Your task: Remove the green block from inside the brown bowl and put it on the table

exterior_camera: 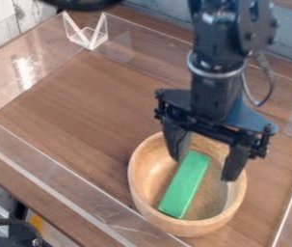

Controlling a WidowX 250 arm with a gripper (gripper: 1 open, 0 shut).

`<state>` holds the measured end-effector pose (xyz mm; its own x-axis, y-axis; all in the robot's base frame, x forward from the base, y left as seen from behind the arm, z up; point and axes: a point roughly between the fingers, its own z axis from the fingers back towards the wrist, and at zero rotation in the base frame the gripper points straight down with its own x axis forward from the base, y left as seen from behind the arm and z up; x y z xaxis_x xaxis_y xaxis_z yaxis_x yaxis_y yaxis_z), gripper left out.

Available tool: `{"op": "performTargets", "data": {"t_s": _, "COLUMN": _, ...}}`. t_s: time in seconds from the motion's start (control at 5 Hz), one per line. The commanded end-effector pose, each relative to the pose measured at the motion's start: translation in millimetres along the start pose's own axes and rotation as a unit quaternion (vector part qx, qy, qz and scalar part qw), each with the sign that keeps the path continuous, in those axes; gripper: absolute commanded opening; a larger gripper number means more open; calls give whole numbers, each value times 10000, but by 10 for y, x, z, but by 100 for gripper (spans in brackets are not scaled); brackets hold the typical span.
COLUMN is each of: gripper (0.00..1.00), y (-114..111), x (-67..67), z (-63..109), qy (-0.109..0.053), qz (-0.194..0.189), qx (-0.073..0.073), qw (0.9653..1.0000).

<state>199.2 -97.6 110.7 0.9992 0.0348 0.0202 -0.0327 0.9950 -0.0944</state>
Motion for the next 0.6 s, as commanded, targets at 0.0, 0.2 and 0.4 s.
{"op": "performTargets", "data": {"t_s": 0.0, "gripper": 100, "y": -4, "x": 34, "z": -5, "qy": -193, "qz": 159, "qx": -24, "qw": 9997}}
{"op": "performTargets", "data": {"t_s": 0.2, "gripper": 100, "y": 75, "x": 51, "z": -127, "qy": -219, "qz": 127, "qx": 6, "qw": 9997}}
{"op": "performTargets", "data": {"t_s": 0.4, "gripper": 100, "y": 142, "x": 94, "z": -219, "qy": -263, "qz": 102, "qx": 60, "qw": 9996}}
